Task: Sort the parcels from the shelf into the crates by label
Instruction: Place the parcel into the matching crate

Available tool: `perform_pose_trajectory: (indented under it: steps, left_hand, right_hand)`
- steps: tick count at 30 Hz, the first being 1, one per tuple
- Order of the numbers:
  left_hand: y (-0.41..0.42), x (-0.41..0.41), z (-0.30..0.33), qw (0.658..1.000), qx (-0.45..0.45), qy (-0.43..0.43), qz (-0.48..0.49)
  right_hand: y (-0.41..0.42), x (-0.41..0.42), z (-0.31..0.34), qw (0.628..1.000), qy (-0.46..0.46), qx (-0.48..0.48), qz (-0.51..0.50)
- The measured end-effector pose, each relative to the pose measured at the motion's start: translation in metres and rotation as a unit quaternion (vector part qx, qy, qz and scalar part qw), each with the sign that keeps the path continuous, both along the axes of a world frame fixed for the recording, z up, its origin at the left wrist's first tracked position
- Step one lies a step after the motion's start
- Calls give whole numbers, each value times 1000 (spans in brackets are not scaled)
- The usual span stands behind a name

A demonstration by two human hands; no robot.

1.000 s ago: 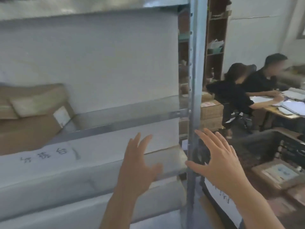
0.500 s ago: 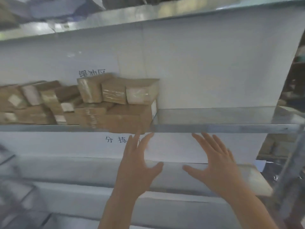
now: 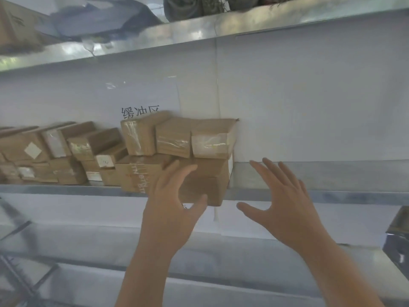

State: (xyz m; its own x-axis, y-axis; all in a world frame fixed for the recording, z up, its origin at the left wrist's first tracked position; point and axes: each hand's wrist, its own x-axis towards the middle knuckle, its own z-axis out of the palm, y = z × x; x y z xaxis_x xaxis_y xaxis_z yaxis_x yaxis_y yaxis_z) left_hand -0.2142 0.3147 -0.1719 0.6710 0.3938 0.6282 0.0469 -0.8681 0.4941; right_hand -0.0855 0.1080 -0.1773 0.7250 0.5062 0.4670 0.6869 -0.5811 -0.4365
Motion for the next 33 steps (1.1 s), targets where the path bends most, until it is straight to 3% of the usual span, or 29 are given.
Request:
perform_pose_trajectory:
  steps: [4, 17, 21, 23, 27, 33]
  left_hand:
    - [8, 29, 31, 999, -6, -46, 13]
    - [14, 116, 65, 997, -1, -7, 80]
    - [9, 124, 67, 996, -15, 6, 86]
    - [6, 125, 68, 997, -28, -5, 78]
    - [0, 130, 67, 992, -94, -43, 68]
    - [-9, 138, 64, 990, -106, -88, 34]
  right_hand:
    - [17, 30, 21, 1000, -14, 23, 5]
    - [63, 123, 50, 998, -18, 40, 54]
    - [73, 134, 52, 993, 60, 56, 82]
    - [78, 138, 50, 976, 145, 111, 122]
    - [84, 137, 55, 898, 294, 294, 147]
    - [74, 139, 60, 837, 397, 343, 153]
